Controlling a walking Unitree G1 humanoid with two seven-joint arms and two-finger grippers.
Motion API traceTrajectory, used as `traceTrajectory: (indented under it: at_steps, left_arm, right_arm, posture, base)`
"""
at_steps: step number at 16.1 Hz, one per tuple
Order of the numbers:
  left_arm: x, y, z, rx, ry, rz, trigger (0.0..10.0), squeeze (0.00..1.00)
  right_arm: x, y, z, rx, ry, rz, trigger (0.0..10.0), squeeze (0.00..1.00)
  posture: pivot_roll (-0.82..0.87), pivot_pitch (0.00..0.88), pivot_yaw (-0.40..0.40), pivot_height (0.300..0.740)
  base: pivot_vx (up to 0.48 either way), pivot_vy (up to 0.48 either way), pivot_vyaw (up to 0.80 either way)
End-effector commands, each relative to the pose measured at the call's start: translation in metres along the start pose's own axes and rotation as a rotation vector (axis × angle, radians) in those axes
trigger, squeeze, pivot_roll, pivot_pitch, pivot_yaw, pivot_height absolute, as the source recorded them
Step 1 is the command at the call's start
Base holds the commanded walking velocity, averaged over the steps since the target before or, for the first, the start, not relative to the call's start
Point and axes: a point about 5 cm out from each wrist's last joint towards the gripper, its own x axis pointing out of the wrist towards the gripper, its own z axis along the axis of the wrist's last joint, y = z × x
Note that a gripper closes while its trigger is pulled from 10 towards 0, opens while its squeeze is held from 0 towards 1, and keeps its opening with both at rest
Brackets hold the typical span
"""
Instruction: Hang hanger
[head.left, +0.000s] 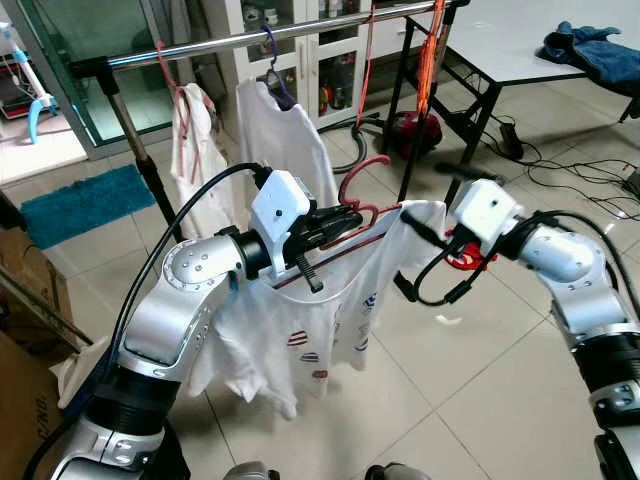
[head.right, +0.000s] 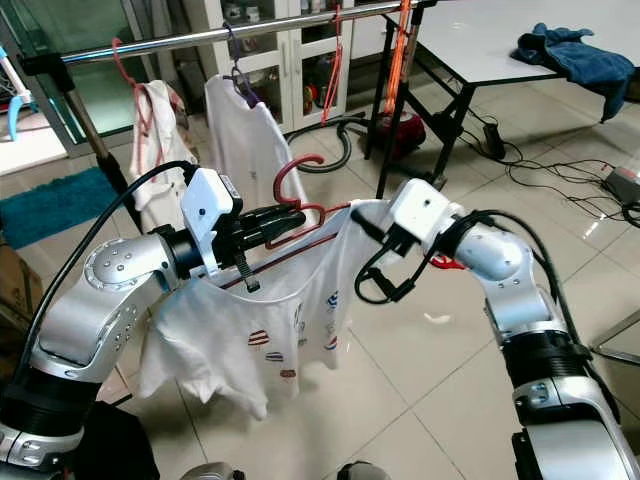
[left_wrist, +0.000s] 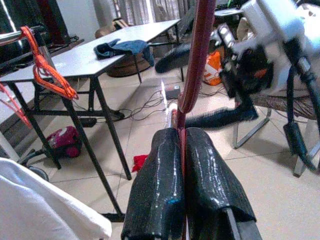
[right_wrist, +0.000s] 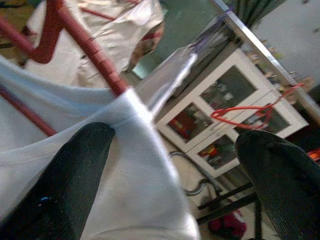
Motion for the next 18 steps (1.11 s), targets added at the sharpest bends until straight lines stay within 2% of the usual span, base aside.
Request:
traceTrajectory:
  at_steps: [1,3,6,8,9,11,14,18]
  left_arm:
    - [0.002,-0.005,0.012,0.032,-0.045,-0.034,10.0,0.00]
    - [0.003,-0.007,0.017,0.029,-0.063,-0.048,10.0,0.00]
    - [0.004,-0.009,0.021,0.029,-0.080,-0.057,10.0,0.00]
    - [0.005,-0.011,0.023,0.026,-0.088,-0.064,10.0,0.00]
    - [0.005,-0.011,0.024,0.024,-0.091,-0.064,10.0,0.00]
    - [0.004,-0.009,0.026,0.006,-0.107,-0.051,10.0,0.00]
    - [0.002,-0.004,0.028,-0.001,-0.108,-0.031,10.0,0.00]
    - [0.006,-0.011,0.022,-0.018,-0.092,-0.061,10.0,0.00]
  right_arm:
    - [0.005,-0.001,0.004,-0.022,-0.013,0.027,10.0,0.00]
    - [0.009,0.006,-0.001,0.041,-0.004,0.083,10.0,0.00]
    - [0.010,0.007,-0.002,0.092,-0.015,0.107,10.0,0.00]
    - [0.010,0.005,-0.001,0.112,-0.028,0.102,4.3,0.00]
    - [0.010,0.004,-0.001,0.125,-0.033,0.104,0.0,0.00]
    - [0.007,0.000,-0.003,0.197,-0.047,0.081,0.0,0.00]
    - [0.004,-0.008,0.001,0.232,-0.072,0.097,0.0,0.00]
    - [0.003,-0.002,0.004,0.270,-0.079,0.187,0.0,0.00]
  posture:
    - [0.04,0.000,0.025,0.740]
    - [0.04,0.000,0.023,0.740]
    - [0.05,0.000,0.019,0.740]
    - [0.05,0.000,0.019,0.740]
    - [0.05,0.000,0.019,0.740]
    - [0.05,0.000,0.019,0.740]
    - [0.04,0.000,0.024,0.740]
    - [0.04,0.000,0.024,0.740]
  base:
    - [0.000,0.000,0.00]
    - [0.000,0.000,0.00]
    - [0.000,0.000,0.00]
    - [0.000,0.000,0.00]
    - [0.000,0.000,0.00]
    - [0.000,0.000,0.00]
    - [0.000,0.000,0.00]
    - [0.000,0.000,0.00]
